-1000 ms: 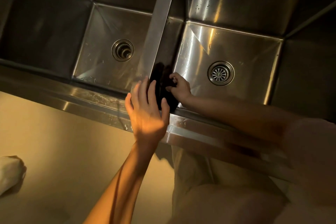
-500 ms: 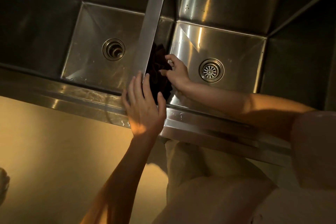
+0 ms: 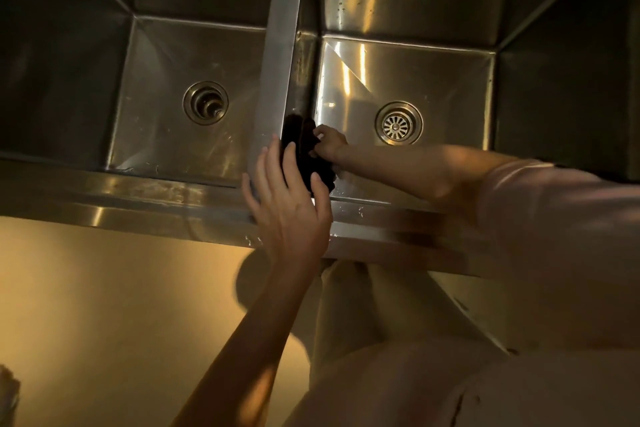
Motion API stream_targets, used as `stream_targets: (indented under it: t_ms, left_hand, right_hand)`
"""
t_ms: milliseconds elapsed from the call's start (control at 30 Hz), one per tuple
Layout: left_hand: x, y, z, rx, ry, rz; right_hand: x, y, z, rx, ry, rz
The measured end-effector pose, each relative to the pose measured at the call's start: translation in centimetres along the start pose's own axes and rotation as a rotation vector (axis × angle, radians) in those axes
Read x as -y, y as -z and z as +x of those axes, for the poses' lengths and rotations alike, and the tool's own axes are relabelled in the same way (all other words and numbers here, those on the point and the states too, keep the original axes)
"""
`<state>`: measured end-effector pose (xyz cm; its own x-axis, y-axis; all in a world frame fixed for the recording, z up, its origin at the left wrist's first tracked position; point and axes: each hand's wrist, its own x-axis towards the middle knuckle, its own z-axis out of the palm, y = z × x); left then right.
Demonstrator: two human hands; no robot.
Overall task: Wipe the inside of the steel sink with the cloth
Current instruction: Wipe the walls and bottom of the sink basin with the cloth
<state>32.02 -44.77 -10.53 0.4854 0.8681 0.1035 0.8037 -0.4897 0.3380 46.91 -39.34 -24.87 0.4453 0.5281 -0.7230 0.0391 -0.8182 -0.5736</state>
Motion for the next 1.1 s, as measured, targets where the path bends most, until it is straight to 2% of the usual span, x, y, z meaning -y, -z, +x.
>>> stream_targets:
  t_ms: [200,333,433,600,833,1100]
  left_hand:
    - [0.2,0.1,0.0,-0.003,-0.018,-0.018]
    - [-0.3,0.9,0.1,0.033,0.013,-0.084]
    - [-0.1,1.9,0.3,0.042,0.013,-0.166]
    - [0.4,2.7,3.7,-0.010,-0.146,-0.091]
    - [1.1,0.0,10.8,0.064,-0.389,0.016]
    - [0.4,-1.3,12.9,0.093,-0.350,0.034]
  right_hand:
    - [2.3,2.6,-4.8,-0.040,0.198,0.200]
    - [4.3,5.2,-8.7,-0.079,0.334,0.242]
    - [5.1,6.1,-9.6,-0.088,0.368,0.259]
    - [5.0,5.1,-6.9,-0.148,0.345,0.255]
    - [2.7,3.4,0.6,-0.181,0.205,0.159]
    - [1.6,2.5,4.7,-0.179,0.057,0.027]
